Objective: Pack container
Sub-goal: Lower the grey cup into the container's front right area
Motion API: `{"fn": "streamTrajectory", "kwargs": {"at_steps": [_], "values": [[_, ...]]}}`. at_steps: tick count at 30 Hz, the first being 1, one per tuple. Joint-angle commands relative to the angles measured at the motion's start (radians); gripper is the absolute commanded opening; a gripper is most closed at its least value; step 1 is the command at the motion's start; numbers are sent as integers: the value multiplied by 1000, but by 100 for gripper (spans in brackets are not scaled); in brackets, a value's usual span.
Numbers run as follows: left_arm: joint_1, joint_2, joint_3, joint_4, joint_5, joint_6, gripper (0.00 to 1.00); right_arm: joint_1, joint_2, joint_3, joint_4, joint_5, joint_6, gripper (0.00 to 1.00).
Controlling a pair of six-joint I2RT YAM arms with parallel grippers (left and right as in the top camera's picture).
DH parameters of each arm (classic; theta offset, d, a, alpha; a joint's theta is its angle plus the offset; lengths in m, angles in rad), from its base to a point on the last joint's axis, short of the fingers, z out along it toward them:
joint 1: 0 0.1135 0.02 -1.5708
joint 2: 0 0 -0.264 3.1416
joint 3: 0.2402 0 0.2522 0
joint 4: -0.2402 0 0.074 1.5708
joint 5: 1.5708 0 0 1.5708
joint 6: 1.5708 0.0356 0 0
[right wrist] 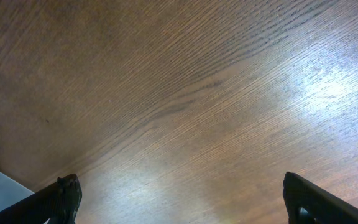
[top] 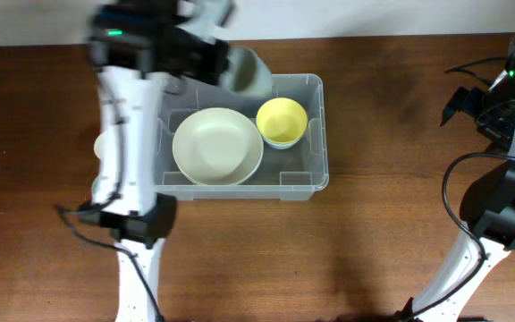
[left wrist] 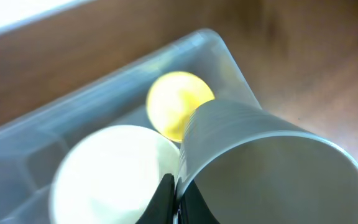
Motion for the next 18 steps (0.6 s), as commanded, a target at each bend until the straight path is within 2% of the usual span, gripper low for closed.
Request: {"fn": "streamTrajectory", "kwargs": {"at_steps": [1, 6, 18], "values": [[-106, 7, -120, -3, -74, 16, 1, -6, -39, -3, 0, 5, -6, 99], [-184, 7, -294, -3, -75, 0, 1, -6, -39, -3, 0, 5, -6, 99], [-208, 7, -539, 62, -74, -13, 1, -6, -39, -3, 0, 5, -6, 99]]}}
